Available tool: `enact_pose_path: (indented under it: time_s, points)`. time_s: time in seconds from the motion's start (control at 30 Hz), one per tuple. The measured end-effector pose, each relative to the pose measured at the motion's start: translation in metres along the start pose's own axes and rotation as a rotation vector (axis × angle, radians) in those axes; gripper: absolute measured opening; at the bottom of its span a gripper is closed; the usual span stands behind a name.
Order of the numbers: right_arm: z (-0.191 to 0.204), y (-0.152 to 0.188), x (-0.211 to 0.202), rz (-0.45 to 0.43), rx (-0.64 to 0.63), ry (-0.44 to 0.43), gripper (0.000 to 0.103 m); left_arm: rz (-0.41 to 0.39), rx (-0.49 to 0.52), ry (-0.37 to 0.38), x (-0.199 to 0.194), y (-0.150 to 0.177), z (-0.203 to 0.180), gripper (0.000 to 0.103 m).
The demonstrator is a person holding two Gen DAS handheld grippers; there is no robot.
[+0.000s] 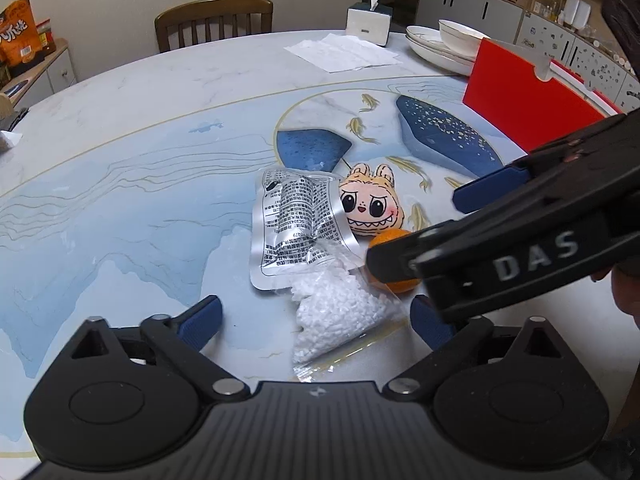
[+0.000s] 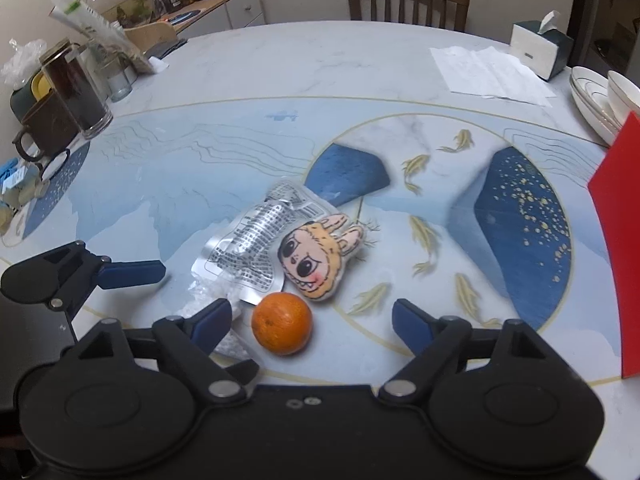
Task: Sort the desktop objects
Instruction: 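Grasp the bag of white granules with the left tool while the right tool grasps the orange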
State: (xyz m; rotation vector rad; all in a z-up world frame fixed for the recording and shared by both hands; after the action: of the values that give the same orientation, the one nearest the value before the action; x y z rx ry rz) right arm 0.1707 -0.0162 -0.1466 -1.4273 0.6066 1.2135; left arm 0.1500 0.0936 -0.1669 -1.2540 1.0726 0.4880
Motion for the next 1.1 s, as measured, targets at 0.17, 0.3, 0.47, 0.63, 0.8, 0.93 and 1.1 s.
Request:
enact_pose_path:
  time_s: [0.17, 0.3, 0.47, 0.63, 0.8, 0.93, 1.1]
  points:
    - [0.001, -0.001, 0.003, 0.003, 0.016, -0.017, 0.081, -0.003, -0.002, -0.004, 0.000, 0.001, 0.000, 0.086]
    - [0.001, 0.000, 0.004, 0.009, 0.021, -0.041, 0.074, -0.012, 0.012, -0.020, -0.001, 0.002, -0.002, 0.073]
    - [0.002, 0.004, 0.010, 0.036, 0.020, -0.045, 0.064, -0.019, 0.024, -0.042, -0.003, 0.001, -0.002, 0.052]
    - [0.002, 0.007, 0.013, 0.045, 0.016, -0.047, 0.055, -0.016, 0.031, -0.052, -0.004, 0.002, -0.004, 0.050]
    - [0.004, 0.008, 0.013, 0.043, -0.002, -0.054, 0.042, -0.014, 0.031, -0.054, -0.004, 0.002, -0.004, 0.046]
    - [0.003, 0.009, 0.012, 0.045, -0.008, -0.052, 0.036, -0.013, 0.025, -0.050, -0.005, 0.003, -0.006, 0.043]
    - [0.000, 0.013, 0.009, 0.045, -0.017, -0.057, 0.035, -0.009, 0.003, -0.037, -0.006, 0.003, -0.009, 0.039]
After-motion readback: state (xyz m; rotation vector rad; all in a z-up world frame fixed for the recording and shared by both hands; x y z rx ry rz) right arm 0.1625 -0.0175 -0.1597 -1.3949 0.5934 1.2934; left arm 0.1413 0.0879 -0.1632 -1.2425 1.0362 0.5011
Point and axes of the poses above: each gripper's, at about its wrist camera, not at the fingertips, and x roughly the way its jaws point, z to its left, y to its underside, the point moved 6 cm from there along x, roughly the way its jaws point, and after that the axes turned 7 degrees about z, right-handed, at the moved point
